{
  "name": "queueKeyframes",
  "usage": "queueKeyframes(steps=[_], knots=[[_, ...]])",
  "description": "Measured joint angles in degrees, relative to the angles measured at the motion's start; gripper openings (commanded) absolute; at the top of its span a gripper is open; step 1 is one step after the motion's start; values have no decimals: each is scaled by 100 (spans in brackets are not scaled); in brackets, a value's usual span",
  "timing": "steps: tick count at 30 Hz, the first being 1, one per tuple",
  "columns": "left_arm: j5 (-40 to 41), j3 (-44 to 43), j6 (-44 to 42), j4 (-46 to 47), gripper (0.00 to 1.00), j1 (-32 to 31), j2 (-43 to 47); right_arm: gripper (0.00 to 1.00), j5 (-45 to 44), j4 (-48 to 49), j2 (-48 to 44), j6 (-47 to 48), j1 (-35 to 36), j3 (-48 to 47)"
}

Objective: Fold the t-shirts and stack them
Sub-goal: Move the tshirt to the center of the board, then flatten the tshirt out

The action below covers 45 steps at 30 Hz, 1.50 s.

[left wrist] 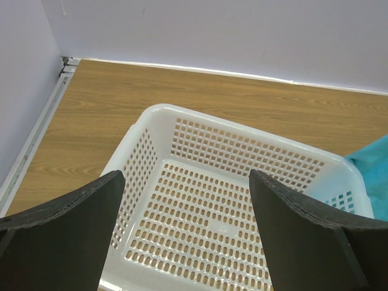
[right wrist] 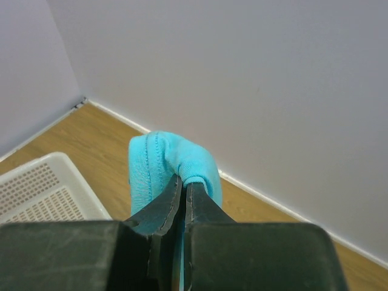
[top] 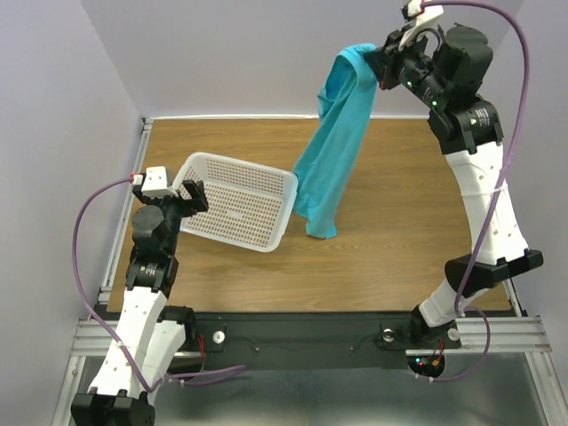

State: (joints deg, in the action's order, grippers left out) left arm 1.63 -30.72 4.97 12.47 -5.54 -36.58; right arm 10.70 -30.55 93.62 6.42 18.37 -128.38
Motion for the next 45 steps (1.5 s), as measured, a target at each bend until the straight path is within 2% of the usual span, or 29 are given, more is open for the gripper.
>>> queueKeyframes(steps=[10, 13, 15, 17, 18, 19, 23, 31, 39, 45], knots=[[-13, 0, -2, 11, 95, 0, 35, 2, 625, -74, -409, 243, -2, 1615], [-24, 0, -2, 13, 95, 0, 42, 9, 933, -66, -671, 243, -4, 2194], [-44, 0, 4, 11, 96, 0, 44, 17, 1178, 33, -964, 262, -9, 2852], [-63, 0, 42, 11, 95, 0, 44, 55, 1434, 129, -1246, 326, -9, 3609], [-72, 0, 83, 7, 96, 0, 46, 87, 1550, 210, -1379, 396, -9, 4017], [-74, 0, 118, 4, 96, 0, 44, 100, 1617, 212, -1486, 437, -9, 4489], [-98, -17, 494, -177, 96, 2, 44, 100, 1572, 249, -1530, 651, -81, 5604], [-433, -511, 1696, -1117, 94, 2, -79, 100, 1801, 664, -2074, 776, -833, 6837], [-1029, -828, 2695, -2304, 79, 2, -450, 100, 3021, 1217, -2404, 780, -1523, 8056], [-1305, -892, 3285, -3359, 78, -4, -887, 100, 3582, 1331, -2402, 785, -1722, 8194]])
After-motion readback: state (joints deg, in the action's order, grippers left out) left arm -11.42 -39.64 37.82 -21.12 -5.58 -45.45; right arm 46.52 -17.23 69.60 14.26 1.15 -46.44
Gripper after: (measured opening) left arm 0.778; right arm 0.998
